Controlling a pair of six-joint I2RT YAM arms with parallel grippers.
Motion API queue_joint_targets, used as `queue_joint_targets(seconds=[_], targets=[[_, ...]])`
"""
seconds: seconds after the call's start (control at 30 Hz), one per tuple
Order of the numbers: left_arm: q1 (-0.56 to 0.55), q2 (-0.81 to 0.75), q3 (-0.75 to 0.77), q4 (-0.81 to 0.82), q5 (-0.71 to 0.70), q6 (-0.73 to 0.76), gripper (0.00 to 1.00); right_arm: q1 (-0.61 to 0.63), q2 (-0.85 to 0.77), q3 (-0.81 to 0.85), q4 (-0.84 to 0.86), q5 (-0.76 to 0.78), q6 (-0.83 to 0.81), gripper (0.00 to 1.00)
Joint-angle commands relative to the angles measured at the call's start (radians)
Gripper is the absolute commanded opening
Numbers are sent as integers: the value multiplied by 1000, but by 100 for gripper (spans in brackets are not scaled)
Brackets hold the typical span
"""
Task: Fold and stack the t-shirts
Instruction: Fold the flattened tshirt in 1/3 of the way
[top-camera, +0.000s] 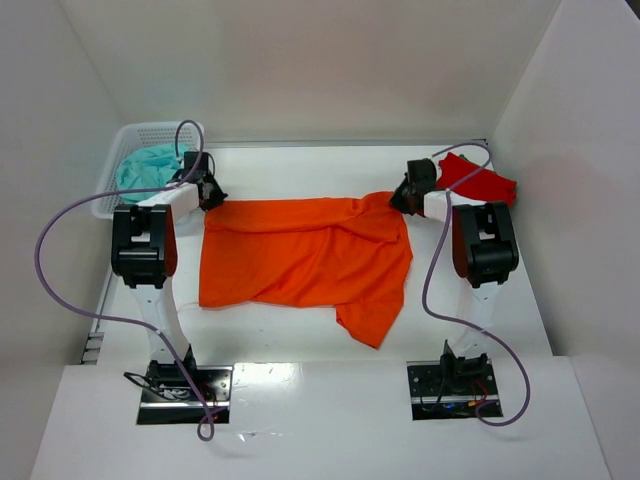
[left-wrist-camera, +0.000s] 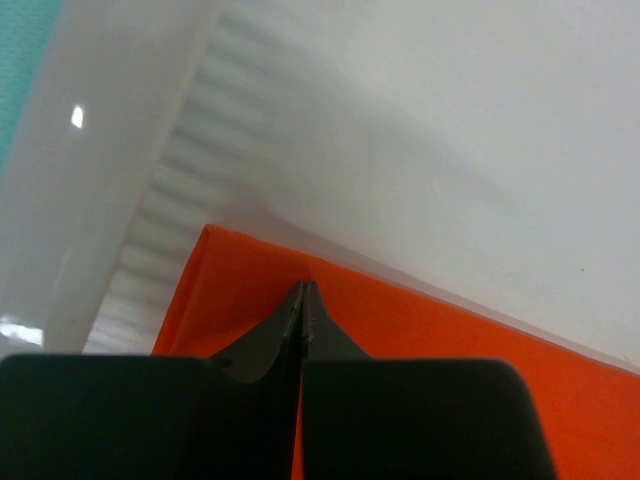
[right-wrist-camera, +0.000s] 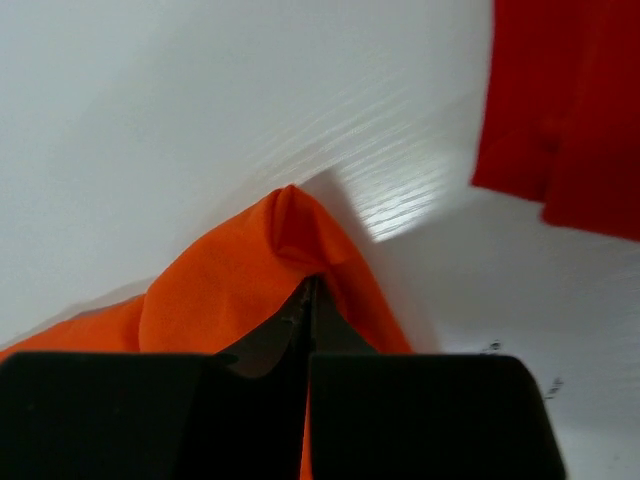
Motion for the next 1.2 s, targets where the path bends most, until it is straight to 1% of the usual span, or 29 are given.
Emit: queue_joint_targets(seconds=[0.0, 0.07, 0.3, 0.4, 0.5, 0.57, 0.7, 0.73, 0.77, 0.8, 0.83, 0.9, 0.97, 1.03, 1.1, 1.17], targets=[[19, 16, 12, -29, 10, -31, 0, -24, -4, 12, -22, 7, 13, 0], [27, 16, 12, -29, 10, -31, 0, -24, -21, 3, -31, 28, 4, 0], [28, 35, 57, -29, 24, -15, 0, -35, -30, 6, -35, 29, -7, 0], [28, 33, 78, -28, 72, 8, 0, -35, -51, 23, -40, 14, -21, 0], [28, 6, 78, -3, 112, 27, 8, -35, -65, 31, -39, 3, -43, 8], [28, -29, 78, 18, 154, 47, 32, -35, -111, 31, -29, 3, -62, 28], [28, -106, 70, 27, 190, 74, 50, -35, -181, 40, -52, 14, -90, 47], [18, -136, 61, 27, 202, 82, 61, -35, -196, 41, -62, 14, -90, 51], [17, -155, 60, 27, 212, 83, 66, -35, -233, 41, -71, -8, -90, 59], [7, -190, 50, 27, 231, 90, 73, -35, -261, 41, -72, -20, -90, 63], [-3, -197, 48, 27, 235, 92, 74, -35, -289, 28, -72, -22, -90, 65], [-28, -280, 14, 20, 235, 106, 80, -35, -378, -22, -72, -22, -71, 71], [-40, -361, -44, 10, 235, 106, 83, -35, -474, -84, -109, -15, -49, 73], [-50, -435, -108, -3, 235, 95, 86, -35, -555, -162, -136, -12, -27, 73], [-55, -551, -217, -12, 218, 75, 86, -35, -677, -260, -170, -27, 5, 73], [-59, -656, -288, -36, 192, 61, 86, -31, -764, -344, -218, -32, 15, 72]])
